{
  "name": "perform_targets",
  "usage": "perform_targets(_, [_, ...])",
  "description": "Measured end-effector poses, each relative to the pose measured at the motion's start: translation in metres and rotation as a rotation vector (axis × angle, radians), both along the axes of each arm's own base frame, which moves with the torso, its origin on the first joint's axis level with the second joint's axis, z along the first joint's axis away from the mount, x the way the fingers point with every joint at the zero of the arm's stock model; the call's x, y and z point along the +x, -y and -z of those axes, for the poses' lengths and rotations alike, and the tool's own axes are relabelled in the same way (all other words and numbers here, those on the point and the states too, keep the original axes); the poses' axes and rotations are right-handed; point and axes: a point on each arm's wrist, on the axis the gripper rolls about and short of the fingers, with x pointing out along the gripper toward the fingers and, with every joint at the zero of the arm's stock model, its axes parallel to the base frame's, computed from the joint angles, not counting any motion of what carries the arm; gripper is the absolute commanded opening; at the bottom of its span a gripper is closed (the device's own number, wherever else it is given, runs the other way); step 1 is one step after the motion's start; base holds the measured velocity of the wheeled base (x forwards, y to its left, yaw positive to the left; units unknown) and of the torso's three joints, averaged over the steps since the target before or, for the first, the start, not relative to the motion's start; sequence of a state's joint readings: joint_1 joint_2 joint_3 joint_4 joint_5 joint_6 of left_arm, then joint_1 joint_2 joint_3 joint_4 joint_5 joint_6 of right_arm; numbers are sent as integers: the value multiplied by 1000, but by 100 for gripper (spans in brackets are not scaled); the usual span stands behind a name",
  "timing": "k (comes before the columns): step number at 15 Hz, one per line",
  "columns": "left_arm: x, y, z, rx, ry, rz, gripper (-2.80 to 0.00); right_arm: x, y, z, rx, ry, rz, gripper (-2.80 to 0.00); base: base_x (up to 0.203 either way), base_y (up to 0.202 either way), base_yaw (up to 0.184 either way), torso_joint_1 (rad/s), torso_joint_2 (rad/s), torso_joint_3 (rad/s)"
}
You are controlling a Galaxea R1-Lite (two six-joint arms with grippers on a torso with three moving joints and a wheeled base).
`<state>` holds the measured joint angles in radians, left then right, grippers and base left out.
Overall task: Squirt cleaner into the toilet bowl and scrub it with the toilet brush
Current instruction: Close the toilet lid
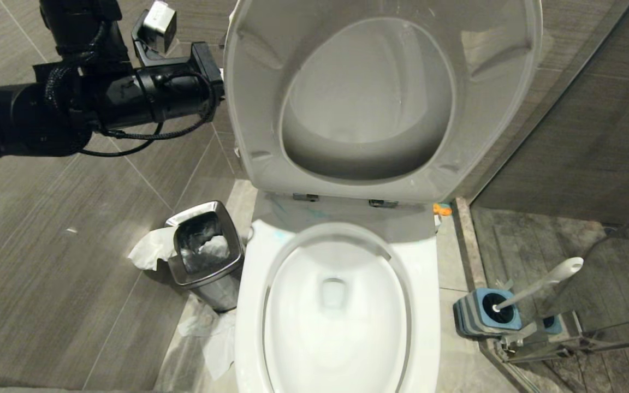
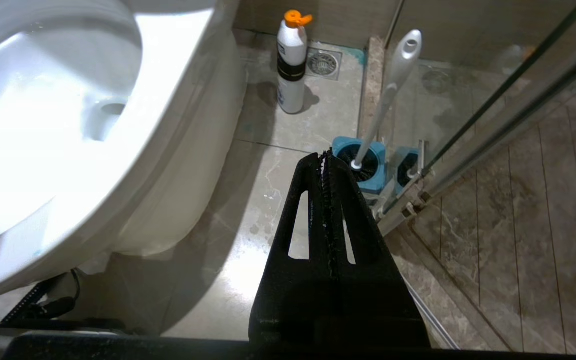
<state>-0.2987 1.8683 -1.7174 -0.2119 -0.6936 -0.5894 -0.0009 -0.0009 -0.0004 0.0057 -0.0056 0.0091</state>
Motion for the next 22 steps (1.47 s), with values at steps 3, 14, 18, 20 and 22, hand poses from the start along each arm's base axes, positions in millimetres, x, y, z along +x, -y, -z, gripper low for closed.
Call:
perform_targets(3, [-14,-6,-3,19,-71,-4,-280,0,0,0,0,0,-1,-280,0,0,0,0,0,0])
perform_targets(14, [-158,-49,-22,191,-557,-13,-280,0,0,0,0,0,0,-280,0,0,0,0,0,0])
perform_targets(18, [-175,-61,-27,309,-401,-87,-280,0,0,0,0,0,0,-280,0,0,0,0,0,0])
perform_targets(20, [-180,-67,-28,438,-270,-167,-280,0,0,0,0,0,0,-280,0,0,0,0,0,0])
perform_targets(22, [-185,-71,-23,571,-208,-236,-280,0,0,0,0,0,-1,-280,0,0,0,0,0,0])
